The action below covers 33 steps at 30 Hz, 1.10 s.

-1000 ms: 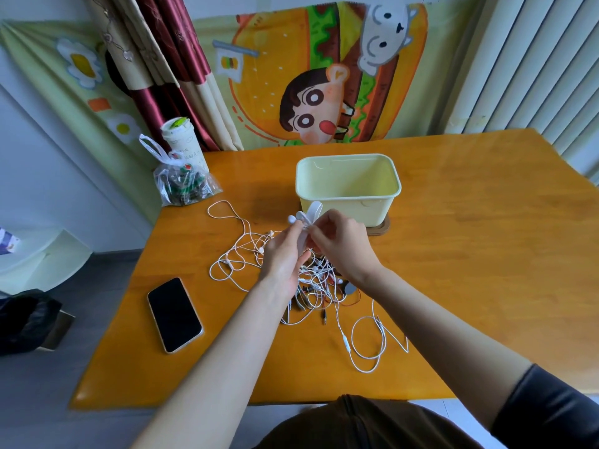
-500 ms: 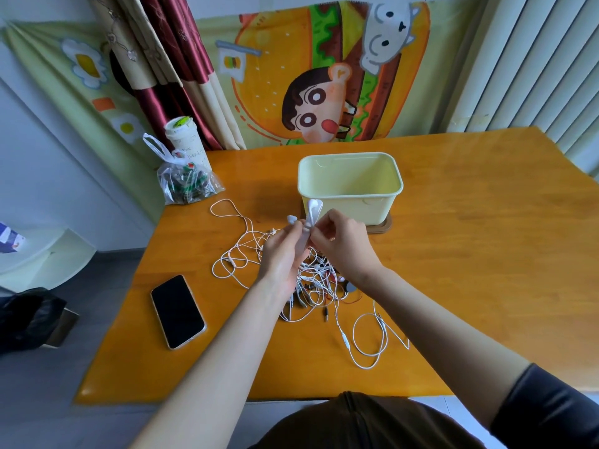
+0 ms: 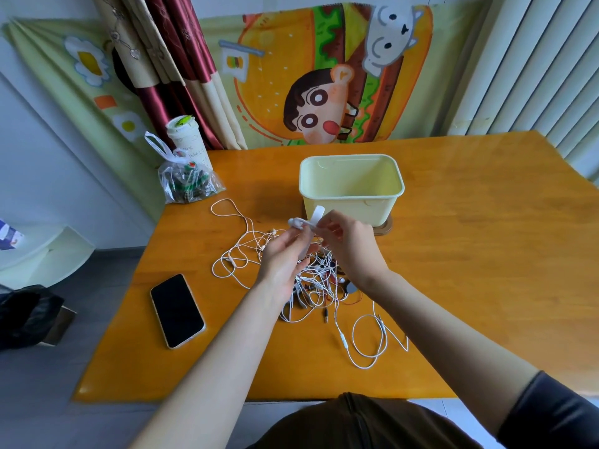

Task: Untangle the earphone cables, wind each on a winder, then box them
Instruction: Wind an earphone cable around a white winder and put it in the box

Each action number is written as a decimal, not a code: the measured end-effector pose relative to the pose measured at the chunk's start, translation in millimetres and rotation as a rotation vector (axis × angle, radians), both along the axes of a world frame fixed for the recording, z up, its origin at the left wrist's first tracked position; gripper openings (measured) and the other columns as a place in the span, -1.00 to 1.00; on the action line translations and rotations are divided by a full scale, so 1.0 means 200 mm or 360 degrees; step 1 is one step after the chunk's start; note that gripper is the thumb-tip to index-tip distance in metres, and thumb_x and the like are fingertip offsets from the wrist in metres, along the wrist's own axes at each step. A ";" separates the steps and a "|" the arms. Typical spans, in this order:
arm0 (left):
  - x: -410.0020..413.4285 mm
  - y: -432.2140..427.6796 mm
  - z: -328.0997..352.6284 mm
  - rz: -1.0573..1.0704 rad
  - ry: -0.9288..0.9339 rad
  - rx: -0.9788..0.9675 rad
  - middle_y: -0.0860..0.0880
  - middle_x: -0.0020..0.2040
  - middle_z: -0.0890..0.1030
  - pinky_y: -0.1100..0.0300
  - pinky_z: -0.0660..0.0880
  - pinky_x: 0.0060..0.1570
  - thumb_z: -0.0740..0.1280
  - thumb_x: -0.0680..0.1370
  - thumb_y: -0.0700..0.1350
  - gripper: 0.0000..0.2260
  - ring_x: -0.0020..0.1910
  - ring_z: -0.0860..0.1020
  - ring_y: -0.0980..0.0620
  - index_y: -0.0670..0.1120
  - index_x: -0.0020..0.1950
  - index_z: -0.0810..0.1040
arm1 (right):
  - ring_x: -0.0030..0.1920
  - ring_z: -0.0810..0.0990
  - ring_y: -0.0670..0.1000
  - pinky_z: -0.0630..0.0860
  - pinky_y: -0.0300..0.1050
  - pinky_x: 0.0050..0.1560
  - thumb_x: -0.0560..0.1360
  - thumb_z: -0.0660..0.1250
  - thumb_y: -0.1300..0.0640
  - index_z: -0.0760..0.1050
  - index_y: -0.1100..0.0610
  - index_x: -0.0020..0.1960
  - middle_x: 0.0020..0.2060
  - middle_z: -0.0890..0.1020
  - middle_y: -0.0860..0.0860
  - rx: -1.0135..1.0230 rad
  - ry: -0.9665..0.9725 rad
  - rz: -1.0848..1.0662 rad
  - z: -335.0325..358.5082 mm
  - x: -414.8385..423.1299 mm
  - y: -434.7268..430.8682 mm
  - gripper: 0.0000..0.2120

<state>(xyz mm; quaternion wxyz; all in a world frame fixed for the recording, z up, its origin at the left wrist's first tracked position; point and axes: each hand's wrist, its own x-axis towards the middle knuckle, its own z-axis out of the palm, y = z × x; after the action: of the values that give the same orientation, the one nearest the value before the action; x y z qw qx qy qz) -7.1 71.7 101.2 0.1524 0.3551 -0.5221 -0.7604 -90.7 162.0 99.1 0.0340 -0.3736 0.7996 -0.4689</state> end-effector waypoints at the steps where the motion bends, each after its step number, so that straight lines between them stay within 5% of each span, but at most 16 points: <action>1: 0.00 0.00 0.00 0.0002 0.0008 0.0015 0.08 0.03 0.63 -0.01 0.41 0.22 0.33 0.56 -0.10 -0.93 0.04 0.56 0.11 0.04 -0.01 0.59 | -0.25 0.64 -0.01 0.59 -0.04 -0.17 0.53 0.32 0.18 0.55 0.19 -0.03 -0.24 0.66 0.04 0.0010 0.0022 0.0006 0.00 0.00 0.00 -0.91; 5: 0.00 0.01 0.00 0.0004 0.0038 0.0069 0.05 0.03 0.65 0.04 0.40 0.19 0.33 0.55 -0.11 -0.91 0.12 0.56 0.01 0.05 -0.02 0.61 | -0.25 0.63 -0.02 0.58 -0.06 -0.18 0.52 0.34 0.18 0.56 0.17 -0.03 -0.23 0.67 0.04 0.0028 0.0101 0.0040 0.00 -0.01 0.00 -0.93; 10: -0.01 0.02 0.01 -0.0023 0.0124 0.0104 0.11 -0.17 0.69 0.26 0.45 -0.15 0.32 0.56 -0.13 -0.90 -0.24 0.65 0.18 0.01 0.00 0.61 | -0.22 0.62 0.07 0.56 0.09 -0.17 0.52 0.31 0.24 0.59 0.16 -0.04 -0.16 0.64 0.06 -0.0012 0.0241 0.0029 -0.02 -0.01 0.00 -0.92; 18: -0.01 0.01 0.01 -0.0074 0.0137 0.0129 0.09 -0.16 0.69 0.10 0.43 0.18 0.30 0.57 -0.16 -0.89 -0.23 0.66 0.19 -0.01 -0.03 0.61 | -0.18 0.64 0.04 0.60 0.05 -0.13 0.50 0.34 0.24 0.62 0.16 -0.03 -0.14 0.64 0.04 -0.0037 0.0236 0.0026 -0.01 -0.02 0.00 -0.90; 22: -0.02 0.00 0.01 -0.0121 0.0156 0.0163 0.09 -0.17 0.69 0.12 0.39 0.16 0.27 0.58 -0.17 -0.88 -0.22 0.66 0.19 -0.04 -0.05 0.61 | -0.18 0.64 0.02 0.60 0.05 -0.13 0.50 0.35 0.24 0.57 0.17 -0.06 -0.16 0.65 0.03 -0.0043 0.0193 0.0028 0.00 -0.02 -0.01 -0.95; 25: -0.03 -0.02 0.00 -0.0122 0.0179 0.0215 0.01 -0.07 0.68 0.12 0.46 0.19 0.29 0.57 -0.16 -0.89 -0.03 0.64 0.07 -0.11 0.01 0.60 | -0.19 0.64 0.03 0.60 0.03 -0.14 0.51 0.32 0.26 0.60 0.17 -0.04 -0.14 0.64 0.05 -0.0042 0.0224 0.0042 0.00 -0.02 -0.01 -0.91; 27: -0.03 -0.03 -0.01 -0.0115 0.0196 0.0259 -0.05 -0.01 0.65 0.17 0.52 0.04 0.31 0.57 -0.15 -0.86 0.07 0.60 -0.01 -0.14 0.08 0.58 | -0.19 0.64 0.03 0.60 0.01 -0.14 0.51 0.32 0.27 0.61 0.18 -0.03 -0.14 0.63 0.06 -0.0051 0.0222 0.0048 0.01 -0.02 -0.01 -0.89; 29: -0.04 -0.04 -0.01 -0.0087 0.0167 0.0302 -0.07 0.00 0.64 0.20 0.52 -0.08 0.31 0.56 -0.11 -0.82 0.06 0.59 -0.02 -0.15 0.11 0.57 | -0.20 0.65 0.03 0.61 0.01 -0.15 0.50 0.32 0.28 0.62 0.18 -0.03 -0.15 0.62 0.06 -0.0068 0.0209 0.0061 0.01 -0.02 -0.01 -0.89; 33: -0.05 -0.04 -0.01 0.0008 -0.0031 0.0361 -0.11 0.10 0.64 0.14 0.51 0.00 0.34 0.52 0.05 -0.66 0.04 0.60 -0.03 -0.13 0.19 0.56 | -0.19 0.65 0.01 0.61 -0.04 -0.13 0.50 0.34 0.26 0.64 0.17 -0.05 -0.15 0.63 0.05 -0.0052 0.0212 0.0083 0.02 -0.02 -0.01 -0.90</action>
<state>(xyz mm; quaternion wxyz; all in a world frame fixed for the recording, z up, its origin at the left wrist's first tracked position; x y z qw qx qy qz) -17.3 62.9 99.6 0.1079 0.3788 -0.4333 -0.8106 -95.6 159.2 103.2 -0.0132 -0.4252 0.7824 -0.4548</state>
